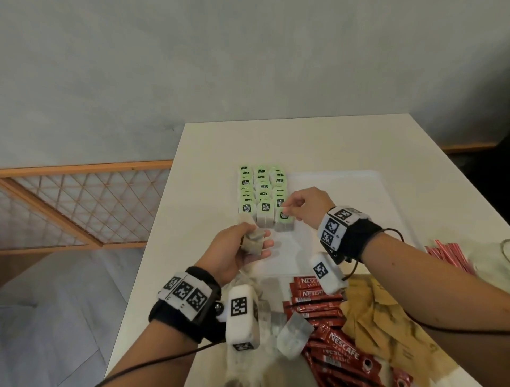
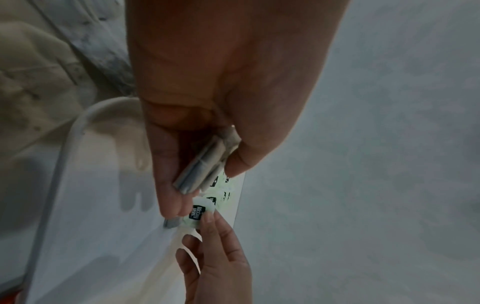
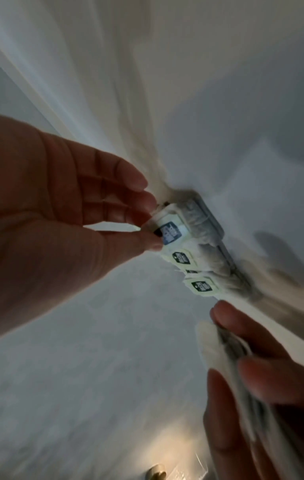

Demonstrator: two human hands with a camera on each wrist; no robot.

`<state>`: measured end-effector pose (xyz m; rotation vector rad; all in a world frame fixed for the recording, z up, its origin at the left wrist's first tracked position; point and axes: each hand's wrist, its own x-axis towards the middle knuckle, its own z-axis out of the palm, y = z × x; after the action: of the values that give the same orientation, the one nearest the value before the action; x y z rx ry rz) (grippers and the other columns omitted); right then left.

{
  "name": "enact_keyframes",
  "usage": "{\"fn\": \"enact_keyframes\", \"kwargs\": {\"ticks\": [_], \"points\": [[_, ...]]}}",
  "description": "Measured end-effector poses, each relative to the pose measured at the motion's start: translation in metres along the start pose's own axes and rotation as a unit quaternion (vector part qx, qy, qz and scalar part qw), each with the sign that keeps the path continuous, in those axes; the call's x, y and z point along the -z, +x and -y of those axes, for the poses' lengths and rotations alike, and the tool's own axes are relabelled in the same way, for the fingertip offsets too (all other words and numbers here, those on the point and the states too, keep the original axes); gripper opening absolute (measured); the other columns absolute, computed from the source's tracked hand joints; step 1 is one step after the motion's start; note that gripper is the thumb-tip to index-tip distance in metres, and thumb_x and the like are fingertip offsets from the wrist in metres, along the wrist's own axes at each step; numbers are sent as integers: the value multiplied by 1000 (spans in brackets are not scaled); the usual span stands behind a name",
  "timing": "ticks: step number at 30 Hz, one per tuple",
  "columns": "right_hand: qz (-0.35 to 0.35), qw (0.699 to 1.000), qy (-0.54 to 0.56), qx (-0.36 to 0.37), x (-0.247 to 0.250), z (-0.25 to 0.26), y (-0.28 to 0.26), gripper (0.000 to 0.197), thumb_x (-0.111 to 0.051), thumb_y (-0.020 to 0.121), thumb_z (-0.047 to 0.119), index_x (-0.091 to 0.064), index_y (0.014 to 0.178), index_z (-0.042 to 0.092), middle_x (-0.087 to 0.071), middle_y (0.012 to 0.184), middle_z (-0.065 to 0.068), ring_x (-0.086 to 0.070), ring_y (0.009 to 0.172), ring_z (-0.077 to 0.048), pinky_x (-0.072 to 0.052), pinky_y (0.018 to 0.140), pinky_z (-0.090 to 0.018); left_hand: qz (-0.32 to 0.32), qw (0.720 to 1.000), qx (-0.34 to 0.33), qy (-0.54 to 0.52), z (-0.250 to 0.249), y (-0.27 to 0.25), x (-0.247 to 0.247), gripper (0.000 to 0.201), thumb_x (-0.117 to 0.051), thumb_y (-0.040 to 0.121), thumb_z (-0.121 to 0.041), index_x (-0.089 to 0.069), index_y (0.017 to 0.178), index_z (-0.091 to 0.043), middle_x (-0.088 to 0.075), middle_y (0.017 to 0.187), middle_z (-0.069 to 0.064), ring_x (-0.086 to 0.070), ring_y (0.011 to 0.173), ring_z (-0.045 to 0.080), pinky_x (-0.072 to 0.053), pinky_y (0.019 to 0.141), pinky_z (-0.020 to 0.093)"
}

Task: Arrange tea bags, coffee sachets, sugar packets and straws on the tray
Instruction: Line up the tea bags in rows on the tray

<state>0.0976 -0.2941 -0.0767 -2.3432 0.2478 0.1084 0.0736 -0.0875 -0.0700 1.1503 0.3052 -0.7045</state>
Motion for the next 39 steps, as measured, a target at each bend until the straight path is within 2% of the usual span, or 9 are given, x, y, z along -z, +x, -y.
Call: {"fn": "enact_keyframes", "kwargs": {"ticks": [5,10,15,21,24,28,32,36,39], "points": [[-15,1000,15,11,-1,2,15,10,-76,81,28,-76,87,21,-57,64,10,-56,66,-12,-51,74,-30,27,1000,2,7,0,4,3,27,-51,97,-2,-53,121,11,-70,111,24,-73,87,30,-62,68,34],[-49,993,106,31,2,2,6,13,-76,81,31,-73,91,24,-66,86,5,-58,72,-9,-50,73,-28,32,997,-3,63,5,1,0,21,-55,97,-6,-59,116,5,-70,111,22,-73,75,21,-60,58,26],[58,979,179,83,6,13,-22,18,-75,78,42,-74,90,28,-70,94,-8,-60,75,-14,-51,73,-32,47,994,-23,99,9,-9,-7,25,-58,97,-11,-60,118,3,-72,106,19,-70,70,17,-59,57,25],[70,978,169,100,14,15,-48,7,-74,84,20,-70,81,16,-67,72,4,-60,66,-10,-50,66,-25,39,986,-55,155,12,-21,-13,22,-66,93,-18,-64,110,-4,-73,89,9,-71,72,15,-60,59,25],[44,979,188,67,22,12,-56,11,-70,87,14,-65,84,5,-65,70,-2,-61,61,-10,-52,65,-30,-11,979,-103,174,13,-26,-12,17,-69,90,-17,-67,102,-4,-71,87,10,-69,66,16,-59,56,27],[14,985,170,21,21,8,-64,16,-68,88,14,-60,80,3,-67,61,-8,-66,57,-22,-58,67,-38,-109,928,-219,279,18,-26,-18,26,-71,88,-19,-68,108,-3,-67,76,6,-62,52,14,-50,45,26],[11,981,192,0,13,16,-70,14,-65,88,12,-57,79,5,-70,63,-13,-70,59,-28,-60,67,-38,-99,878,-254,395,22,-30,-42,21,-68,89,-22,-70,100,-4,-68,68,8,-60,50,10,-54,45,33],[-4,973,229,-14,11,23,-74,18,-65,89,17,-57,82,3,-72,71,-17,-72,63,-30,-60,66,-35,-93,862,-269,420,22,-31,-48,17,-73,83,-22,-70,88,-6,-71,71,13,-60,53,13,-55,50,36],[13,962,272,-22,11,22,-74,25,-62,93,23,-62,85,0,-73,79,-18,-73,71,-32,-61,73,-43,-98,864,-264,417,19,-26,-46,18,-70,84,-22,-69,79,-5,-70,68,15,-61,53,22,-56,51,37]]}}
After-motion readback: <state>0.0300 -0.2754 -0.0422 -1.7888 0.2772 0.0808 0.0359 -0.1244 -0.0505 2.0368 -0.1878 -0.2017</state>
